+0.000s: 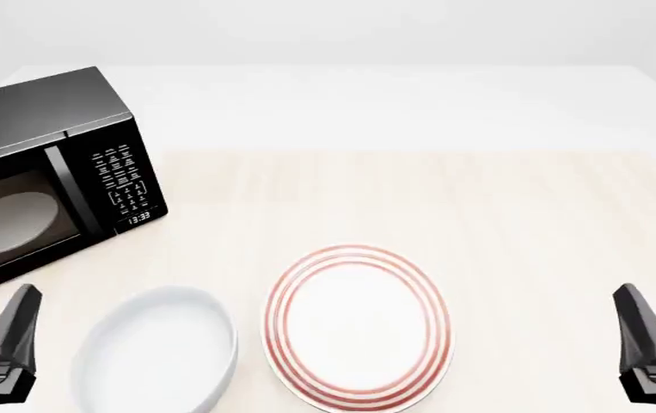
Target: Open the microwave.
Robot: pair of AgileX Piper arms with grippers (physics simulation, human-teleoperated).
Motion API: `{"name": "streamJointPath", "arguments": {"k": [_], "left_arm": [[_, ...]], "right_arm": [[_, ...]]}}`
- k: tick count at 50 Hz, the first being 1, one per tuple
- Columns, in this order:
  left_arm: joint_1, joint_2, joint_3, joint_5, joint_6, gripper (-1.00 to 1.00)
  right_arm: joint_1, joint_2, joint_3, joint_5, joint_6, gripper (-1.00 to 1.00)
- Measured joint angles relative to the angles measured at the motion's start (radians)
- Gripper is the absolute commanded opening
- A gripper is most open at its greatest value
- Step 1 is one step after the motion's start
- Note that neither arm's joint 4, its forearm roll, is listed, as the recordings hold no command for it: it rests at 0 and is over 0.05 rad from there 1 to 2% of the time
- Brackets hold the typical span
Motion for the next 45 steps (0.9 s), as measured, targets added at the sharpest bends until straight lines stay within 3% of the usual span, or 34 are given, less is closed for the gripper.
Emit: {"name": "streamJointPath", "arguments": {"k": [14, 24, 45], "left_arm": [[0.01, 0.013, -0.005, -0.008, 0.011, 1.0], [0.02, 0.062, -0.065, -0.022, 0.03, 1.0], [0.027, 0.351, -0.1, -0.247, 0.012, 1.0]], "right_arm": [[0.0, 0.005, -0.003, -0.001, 0.003, 1.0], [0.0, 0.009, -0.003, -0.006, 0.003, 1.0], [0.0, 0.006, -0.004, -0.002, 0.003, 1.0]]}}
